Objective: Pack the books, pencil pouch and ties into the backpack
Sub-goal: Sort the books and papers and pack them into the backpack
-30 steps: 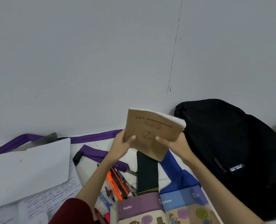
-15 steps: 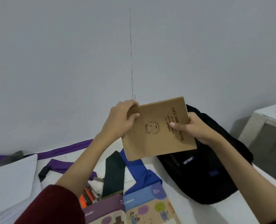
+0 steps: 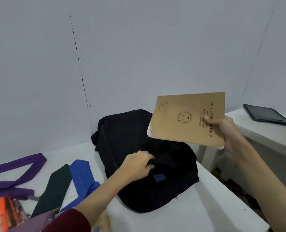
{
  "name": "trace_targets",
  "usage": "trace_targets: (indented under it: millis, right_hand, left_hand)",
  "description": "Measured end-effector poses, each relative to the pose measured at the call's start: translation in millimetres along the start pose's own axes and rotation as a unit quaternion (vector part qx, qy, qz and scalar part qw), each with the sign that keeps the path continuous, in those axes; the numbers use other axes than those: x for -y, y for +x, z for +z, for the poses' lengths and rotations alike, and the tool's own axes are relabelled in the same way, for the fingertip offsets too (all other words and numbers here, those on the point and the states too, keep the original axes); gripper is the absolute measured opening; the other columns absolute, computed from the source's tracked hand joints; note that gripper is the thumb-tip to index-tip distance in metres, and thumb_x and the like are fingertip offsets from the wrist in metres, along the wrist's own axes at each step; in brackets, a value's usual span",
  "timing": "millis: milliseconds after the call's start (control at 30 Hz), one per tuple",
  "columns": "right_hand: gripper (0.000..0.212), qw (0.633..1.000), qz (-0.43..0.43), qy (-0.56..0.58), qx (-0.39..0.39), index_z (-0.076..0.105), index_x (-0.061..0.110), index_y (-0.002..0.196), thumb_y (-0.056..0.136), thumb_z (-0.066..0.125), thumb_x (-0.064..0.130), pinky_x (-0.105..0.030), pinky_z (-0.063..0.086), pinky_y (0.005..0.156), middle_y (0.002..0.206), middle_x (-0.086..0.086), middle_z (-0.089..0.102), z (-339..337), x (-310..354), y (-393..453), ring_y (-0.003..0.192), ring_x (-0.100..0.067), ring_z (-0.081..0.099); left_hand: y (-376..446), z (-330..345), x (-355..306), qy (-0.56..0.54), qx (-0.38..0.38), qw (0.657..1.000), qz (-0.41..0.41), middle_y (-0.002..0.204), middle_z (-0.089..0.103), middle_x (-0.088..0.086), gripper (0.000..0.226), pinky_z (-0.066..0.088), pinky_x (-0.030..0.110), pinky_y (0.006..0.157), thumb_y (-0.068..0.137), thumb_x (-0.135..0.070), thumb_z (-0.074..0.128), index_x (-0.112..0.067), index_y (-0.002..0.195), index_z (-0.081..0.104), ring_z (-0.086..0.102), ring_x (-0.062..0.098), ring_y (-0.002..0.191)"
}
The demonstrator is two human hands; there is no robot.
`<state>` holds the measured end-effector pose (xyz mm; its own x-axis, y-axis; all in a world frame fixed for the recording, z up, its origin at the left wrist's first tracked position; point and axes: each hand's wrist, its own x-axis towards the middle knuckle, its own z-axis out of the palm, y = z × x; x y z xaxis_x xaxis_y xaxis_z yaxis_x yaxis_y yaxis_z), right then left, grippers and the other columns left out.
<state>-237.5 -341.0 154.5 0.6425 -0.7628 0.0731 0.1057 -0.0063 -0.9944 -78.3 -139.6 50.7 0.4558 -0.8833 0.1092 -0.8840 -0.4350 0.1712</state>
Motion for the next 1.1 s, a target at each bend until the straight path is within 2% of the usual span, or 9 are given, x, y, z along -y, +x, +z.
trace_targets:
  millis: [100,167,300,467,700,767,833,967,1100]
  right_hand:
    - [0.013,0.999,0.03,0.001,0.046,0.066,0.013,0.096,0.085,0.062,0.006,-0.02,0.053,0.048,0.072,0.001,0.073,-11.3,-0.4,2.6,0.058,-0.011,0.068]
    - [0.018,0.995,0.053,0.013,0.088,0.066,0.009,0.102,0.085,0.06,0.006,-0.023,0.055,0.054,0.078,-0.003,0.073,-13.1,1.7,4.9,0.062,-0.015,0.068]
    - [0.015,0.973,0.135,0.018,0.184,0.064,0.002,0.087,0.089,0.049,0.0,-0.022,0.052,0.041,0.064,-0.007,0.071,-8.5,5.7,12.0,0.047,-0.017,0.066]
    - [0.012,0.97,0.171,-0.051,0.165,0.064,0.0,0.089,0.085,0.053,-0.005,-0.024,0.052,0.041,0.064,-0.011,0.07,14.5,-25.8,34.7,0.049,-0.021,0.066]
    - [0.026,0.974,0.18,0.14,-0.009,0.059,-0.007,0.11,0.086,0.048,-0.009,-0.037,0.054,0.068,0.081,-0.013,0.061,82.1,-95.5,61.7,0.07,-0.024,0.058]
    - [0.024,0.966,0.187,0.175,0.036,0.058,-0.005,0.112,0.092,0.045,-0.001,-0.04,0.054,0.077,0.086,-0.013,0.065,112.6,-104.1,52.9,0.077,-0.025,0.062]
    - [0.016,0.942,0.226,0.208,0.134,0.055,0.0,0.107,0.098,0.042,0.006,-0.034,0.058,0.062,0.087,-0.013,0.067,136.6,-103.3,43.9,0.076,-0.024,0.066]
    - [0.031,0.919,0.233,-0.026,0.316,0.054,0.001,0.109,0.097,0.051,0.029,-0.032,0.057,0.054,0.09,-0.019,0.068,145.1,-92.9,32.2,0.068,-0.028,0.068]
    - [0.044,0.924,-0.031,-0.32,0.206,0.055,0.01,0.052,0.091,0.06,0.03,-0.021,0.045,0.043,0.041,0.002,0.055,130.4,-89.6,40.5,0.038,-0.01,0.052]
  left_hand:
    - [8.8,-2.6,20.3,-0.166,-0.117,0.974,-0.104,0.083,0.066,0.007,0.02,0.048,0.034,0.07,0.093,-0.022,0.051,-0.012,0.084,0.066,0.062,0.029,0.083]
    - [10.1,-23.2,42.7,-0.237,-0.202,0.928,-0.203,0.059,0.049,0.005,0.038,0.034,0.03,0.054,0.095,-0.018,0.051,-0.009,0.058,0.045,0.051,0.026,0.067]
    - [9.2,-86.4,84.5,-0.268,-0.307,0.853,-0.327,0.057,0.04,0.006,0.045,0.026,0.032,0.059,0.097,-0.019,0.046,-0.009,0.054,0.037,0.045,0.024,0.071]
    - [26.3,-152.3,67.6,-0.129,-0.323,0.906,-0.24,0.058,0.036,0.007,0.045,0.03,0.028,0.052,0.099,-0.018,0.041,-0.009,0.056,0.03,0.037,0.025,0.06]
    - [58.1,-187.3,9.5,0.214,-0.292,0.928,-0.091,0.076,0.045,0.009,0.021,0.031,0.035,0.06,0.1,-0.015,0.035,-0.003,0.095,0.051,0.044,0.029,0.067]
    - [67.3,-192.7,1.1,0.261,-0.284,0.919,-0.078,0.073,0.042,0.006,0.013,0.028,0.034,0.058,0.097,-0.008,0.035,-0.006,0.095,0.047,0.049,0.03,0.069]
    - [74.3,-197.7,-4.5,0.285,-0.284,0.913,-0.072,0.075,0.047,0.008,0.012,0.029,0.034,0.058,0.094,-0.002,0.034,-0.006,0.094,0.045,0.051,0.031,0.07]
    - [77.6,-204.0,-3.4,0.303,-0.294,0.904,-0.076,0.067,0.038,0.004,0.012,0.028,0.034,0.057,0.091,0.002,0.034,-0.009,0.087,0.036,0.045,0.03,0.065]
    - [78.9,-205.6,7.6,0.299,-0.298,0.902,-0.086,0.058,0.027,0.001,0.012,0.018,0.03,0.048,0.091,0.0,0.036,-0.009,0.084,0.033,0.037,0.028,0.056]
